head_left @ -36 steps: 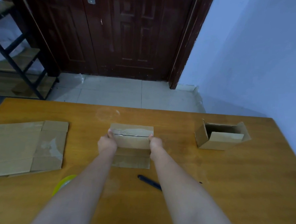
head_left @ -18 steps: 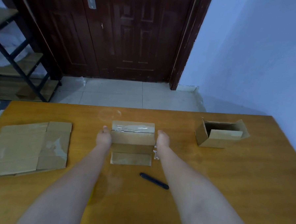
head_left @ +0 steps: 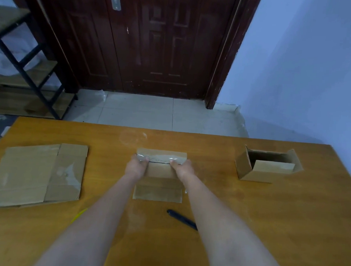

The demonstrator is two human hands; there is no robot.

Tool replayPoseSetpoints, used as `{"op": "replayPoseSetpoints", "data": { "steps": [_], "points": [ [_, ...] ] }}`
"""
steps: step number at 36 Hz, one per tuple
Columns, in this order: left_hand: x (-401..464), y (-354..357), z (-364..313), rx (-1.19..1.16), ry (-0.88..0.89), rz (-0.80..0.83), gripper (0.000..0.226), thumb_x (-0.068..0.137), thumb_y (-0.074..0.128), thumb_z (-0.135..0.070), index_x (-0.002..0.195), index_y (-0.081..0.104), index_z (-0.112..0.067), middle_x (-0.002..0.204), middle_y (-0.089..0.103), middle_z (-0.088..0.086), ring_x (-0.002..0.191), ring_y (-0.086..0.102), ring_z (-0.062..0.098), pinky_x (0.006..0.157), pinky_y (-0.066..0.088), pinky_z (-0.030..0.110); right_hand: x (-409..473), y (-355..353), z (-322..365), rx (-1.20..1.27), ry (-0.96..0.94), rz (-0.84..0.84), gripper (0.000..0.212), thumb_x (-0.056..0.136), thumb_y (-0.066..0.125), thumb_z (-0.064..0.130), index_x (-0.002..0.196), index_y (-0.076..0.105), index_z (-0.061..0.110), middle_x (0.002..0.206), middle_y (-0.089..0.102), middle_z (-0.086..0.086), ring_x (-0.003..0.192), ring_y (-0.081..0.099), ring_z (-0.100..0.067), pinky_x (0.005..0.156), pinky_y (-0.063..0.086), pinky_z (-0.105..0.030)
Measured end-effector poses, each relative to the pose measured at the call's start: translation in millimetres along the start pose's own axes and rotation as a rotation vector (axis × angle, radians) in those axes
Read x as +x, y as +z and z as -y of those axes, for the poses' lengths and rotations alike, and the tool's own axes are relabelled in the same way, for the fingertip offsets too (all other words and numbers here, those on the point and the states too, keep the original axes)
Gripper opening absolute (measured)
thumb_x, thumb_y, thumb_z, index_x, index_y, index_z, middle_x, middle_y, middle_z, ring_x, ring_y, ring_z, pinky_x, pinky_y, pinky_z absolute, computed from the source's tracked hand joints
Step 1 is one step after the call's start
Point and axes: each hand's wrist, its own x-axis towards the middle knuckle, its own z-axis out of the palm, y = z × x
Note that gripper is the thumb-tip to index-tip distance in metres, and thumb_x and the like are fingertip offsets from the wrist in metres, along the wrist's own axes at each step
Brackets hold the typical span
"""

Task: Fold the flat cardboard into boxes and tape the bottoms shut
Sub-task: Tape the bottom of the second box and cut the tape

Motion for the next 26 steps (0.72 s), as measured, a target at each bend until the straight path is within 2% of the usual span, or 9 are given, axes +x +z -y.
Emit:
{"op": "replayPoseSetpoints", "data": {
  "steps": [6, 11, 14, 16, 17, 19, 20, 22, 26],
  "points": [
    [-4.6, 4.9, 3.0, -0.074, -0.002, -0.015, 0.062, 0.085, 0.065, -0.041, 0.128, 0.041, -0.005, 0.121, 0.056, 0.013, 0.112, 0.054, 0.035, 0.087, 0.046, 0.037, 4.9, -1.0, 0.1, -0.055, -0.021, -0.014, 0.069, 0.092, 0.054, 0.048, 0.141, 0.031, 0.006, 0.140, 0.046, -0.013, 0.126, 0.046, -0.033, 0.099, 0.040, -0.039],
    [-4.0, 6.9, 3.5, -0.237, -0.018, -0.079, 0.036, 0.088, 0.065, -0.024, 0.115, 0.056, -0.003, 0.116, 0.062, 0.017, 0.106, 0.058, 0.035, 0.091, 0.049, 0.042, 3.4, -4.6, 0.1, -0.047, -0.044, -0.012, 0.053, 0.098, 0.047, 0.037, 0.138, 0.039, 0.003, 0.136, 0.050, -0.014, 0.122, 0.050, -0.031, 0.095, 0.042, -0.035],
    [-2.1, 5.6, 1.1, -0.269, -0.055, -0.132, 0.028, 0.094, 0.053, -0.020, 0.115, 0.060, -0.002, 0.117, 0.061, 0.022, 0.107, 0.056, 0.038, 0.089, 0.045, 0.039, 2.8, -8.6, 1.3, -0.014, -0.033, -0.001, 0.046, 0.101, 0.041, 0.030, 0.136, 0.043, 0.002, 0.134, 0.052, -0.015, 0.120, 0.051, -0.031, 0.094, 0.041, -0.033],
    [-0.6, 4.5, 0.2, -0.230, -0.071, -0.120, 0.032, 0.098, 0.045, -0.022, 0.119, 0.056, -0.001, 0.119, 0.059, 0.024, 0.108, 0.054, 0.040, 0.087, 0.044, 0.038, 3.9, -6.7, 1.7, 0.041, -0.014, 0.015, 0.055, 0.098, 0.044, 0.039, 0.140, 0.039, 0.003, 0.138, 0.049, -0.014, 0.125, 0.048, -0.032, 0.101, 0.039, -0.036],
    [-0.1, 4.9, -0.2, -0.194, -0.073, -0.104, 0.036, 0.099, 0.042, -0.025, 0.122, 0.053, 0.000, 0.121, 0.057, 0.025, 0.109, 0.053, 0.040, 0.086, 0.043, 0.039, 4.2, -4.1, 2.0, 0.063, 0.000, 0.014, 0.067, 0.094, 0.048, 0.047, 0.143, 0.034, 0.004, 0.142, 0.045, -0.013, 0.129, 0.044, -0.032, 0.103, 0.037, -0.038],
    [-1.4, 7.0, -1.1, -0.107, -0.070, -0.075, 0.049, 0.096, 0.046, -0.040, 0.127, 0.046, -0.002, 0.122, 0.056, 0.022, 0.110, 0.054, 0.040, 0.084, 0.043, 0.038, 3.4, 2.9, 1.7, 0.046, 0.025, -0.039, 0.089, 0.082, 0.060, 0.061, 0.145, 0.029, 0.006, 0.145, 0.042, -0.012, 0.132, 0.042, -0.033, 0.102, 0.038, -0.039],
    [-3.2, 8.3, -2.0, -0.058, -0.074, -0.070, 0.057, 0.092, 0.051, -0.048, 0.127, 0.044, -0.004, 0.122, 0.056, 0.018, 0.111, 0.054, 0.039, 0.083, 0.043, 0.038, 2.5, 5.5, 1.4, -0.003, 0.026, -0.081, 0.093, 0.077, 0.064, 0.063, 0.143, 0.030, 0.007, 0.143, 0.044, -0.011, 0.130, 0.045, -0.032, 0.099, 0.040, -0.038],
    [-5.2, 10.6, -2.4, -0.001, -0.086, -0.088, 0.067, 0.082, 0.061, -0.054, 0.127, 0.045, -0.006, 0.121, 0.058, 0.014, 0.110, 0.056, 0.036, 0.082, 0.044, 0.036, 1.0, 8.7, 1.0, -0.082, 0.020, -0.140, 0.087, 0.076, 0.067, 0.060, 0.138, 0.035, 0.008, 0.137, 0.051, -0.011, 0.124, 0.051, -0.032, 0.091, 0.042, -0.035],
    [-4.9, 10.8, -2.9, -0.003, -0.086, -0.131, 0.055, 0.085, 0.063, -0.048, 0.120, 0.053, -0.007, 0.118, 0.062, 0.015, 0.107, 0.058, 0.036, 0.081, 0.044, 0.035, 9.2, 7.0, -1.9, -0.087, -0.022, -0.115, 0.071, 0.082, 0.064, 0.054, 0.131, 0.045, 0.006, 0.130, 0.056, -0.013, 0.117, 0.055, -0.032, 0.091, 0.047, -0.036]
  ]
}}
